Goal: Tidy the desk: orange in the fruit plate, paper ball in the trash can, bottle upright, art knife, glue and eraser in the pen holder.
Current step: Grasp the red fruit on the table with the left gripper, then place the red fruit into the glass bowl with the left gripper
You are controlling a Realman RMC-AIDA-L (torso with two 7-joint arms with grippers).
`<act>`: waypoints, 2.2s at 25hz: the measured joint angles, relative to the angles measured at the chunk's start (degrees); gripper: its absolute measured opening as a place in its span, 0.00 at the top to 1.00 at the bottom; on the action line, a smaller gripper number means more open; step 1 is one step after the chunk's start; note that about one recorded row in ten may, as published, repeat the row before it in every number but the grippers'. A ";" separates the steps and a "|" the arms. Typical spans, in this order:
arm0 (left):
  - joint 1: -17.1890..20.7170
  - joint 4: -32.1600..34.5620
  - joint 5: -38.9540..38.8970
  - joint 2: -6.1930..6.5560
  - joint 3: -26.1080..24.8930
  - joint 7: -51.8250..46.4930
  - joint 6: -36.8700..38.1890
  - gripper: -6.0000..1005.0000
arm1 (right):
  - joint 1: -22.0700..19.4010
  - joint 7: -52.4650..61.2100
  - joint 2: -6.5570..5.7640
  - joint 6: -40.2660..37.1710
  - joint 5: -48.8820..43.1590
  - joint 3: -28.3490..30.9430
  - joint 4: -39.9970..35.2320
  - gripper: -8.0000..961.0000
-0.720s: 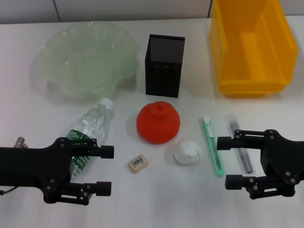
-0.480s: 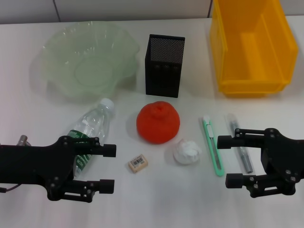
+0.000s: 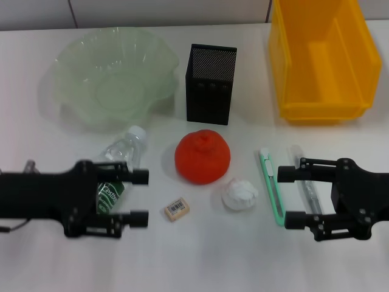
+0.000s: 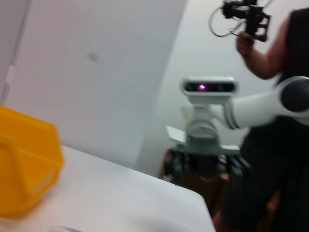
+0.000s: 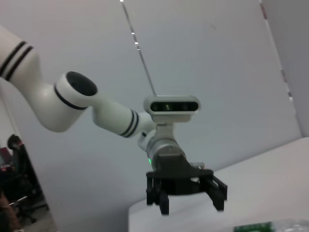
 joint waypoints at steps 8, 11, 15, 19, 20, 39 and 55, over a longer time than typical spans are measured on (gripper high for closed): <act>-8.33 17.67 -2.73 -5.63 3.73 -12.95 -1.77 0.28 | -2.65 0.18 -1.45 5.40 0.38 5.65 4.04 0.18; -11.11 20.37 -3.53 -7.03 7.06 -15.65 -4.79 0.28 | -4.61 0.17 -1.55 6.74 0.41 7.49 4.25 0.18; -13.73 16.12 -9.47 -7.20 16.92 -18.63 -14.55 0.29 | -6.83 0.12 -1.57 8.01 0.48 9.95 4.28 0.18; -13.85 12.11 -18.42 -7.28 31.74 -20.16 -26.79 0.30 | -7.92 0.11 -1.60 8.22 0.49 10.59 4.29 0.18; -13.73 11.34 -20.46 -7.28 35.23 -20.57 -29.20 0.30 | -7.92 0.11 -1.60 8.22 0.49 10.59 4.29 0.18; -5.56 16.20 -43.85 -7.35 70.42 -20.90 -44.35 0.62 | -8.06 0.18 -1.70 9.71 0.26 10.51 4.29 0.18; 5.75 33.42 -60.77 -6.73 60.27 -21.02 -37.38 0.80 | -7.76 0.80 -1.36 10.50 0.13 10.73 4.38 0.18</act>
